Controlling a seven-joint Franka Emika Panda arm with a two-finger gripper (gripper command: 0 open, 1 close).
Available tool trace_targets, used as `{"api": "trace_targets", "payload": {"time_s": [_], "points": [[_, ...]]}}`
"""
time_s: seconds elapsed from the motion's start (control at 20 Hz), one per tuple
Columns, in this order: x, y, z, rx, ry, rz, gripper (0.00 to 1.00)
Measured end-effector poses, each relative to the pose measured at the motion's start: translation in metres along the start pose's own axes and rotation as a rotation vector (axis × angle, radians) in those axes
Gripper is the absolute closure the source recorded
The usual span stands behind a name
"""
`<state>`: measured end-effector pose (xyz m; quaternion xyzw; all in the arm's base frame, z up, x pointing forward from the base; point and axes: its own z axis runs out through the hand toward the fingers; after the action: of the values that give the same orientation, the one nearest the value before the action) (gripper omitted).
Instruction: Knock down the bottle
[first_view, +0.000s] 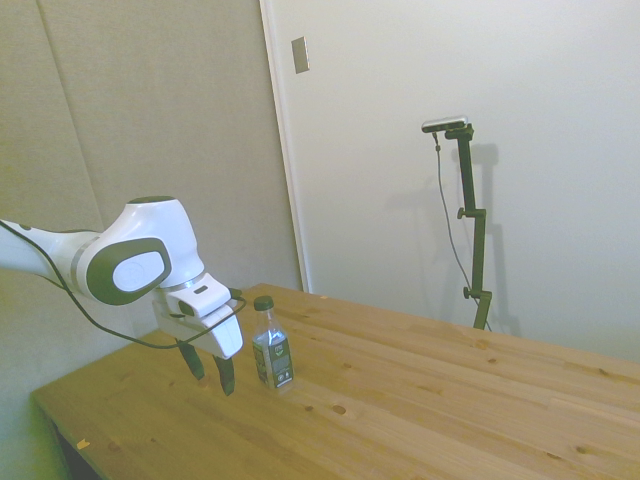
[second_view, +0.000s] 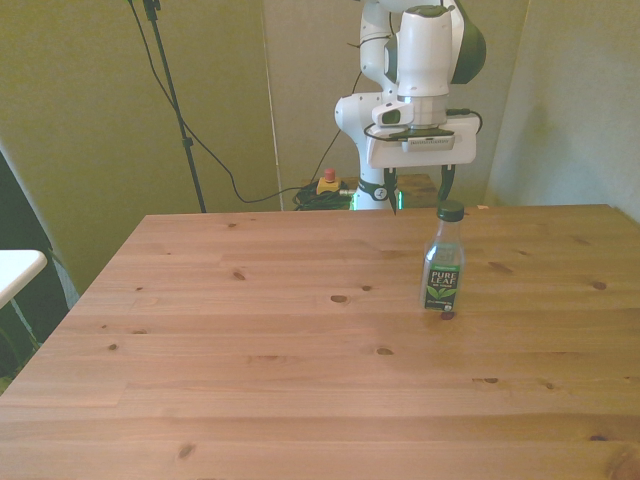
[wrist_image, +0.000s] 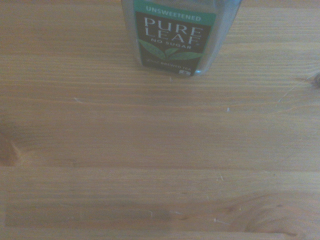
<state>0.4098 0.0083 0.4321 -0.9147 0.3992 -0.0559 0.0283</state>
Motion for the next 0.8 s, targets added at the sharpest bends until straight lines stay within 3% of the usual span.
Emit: {"api": "trace_targets", "payload": {"time_s": [0.15,0.2,0.4,0.8], "points": [[0.002,-0.002,-0.003,0.008,0.002,0.012,0.00],[0.004,-0.006,-0.010,0.017,0.008,0.023,1.00],[0.012,-0.033,-0.037,0.030,0.018,0.076,1.00],[0.024,-0.071,-0.051,0.034,0.013,0.175,1.00]]}}
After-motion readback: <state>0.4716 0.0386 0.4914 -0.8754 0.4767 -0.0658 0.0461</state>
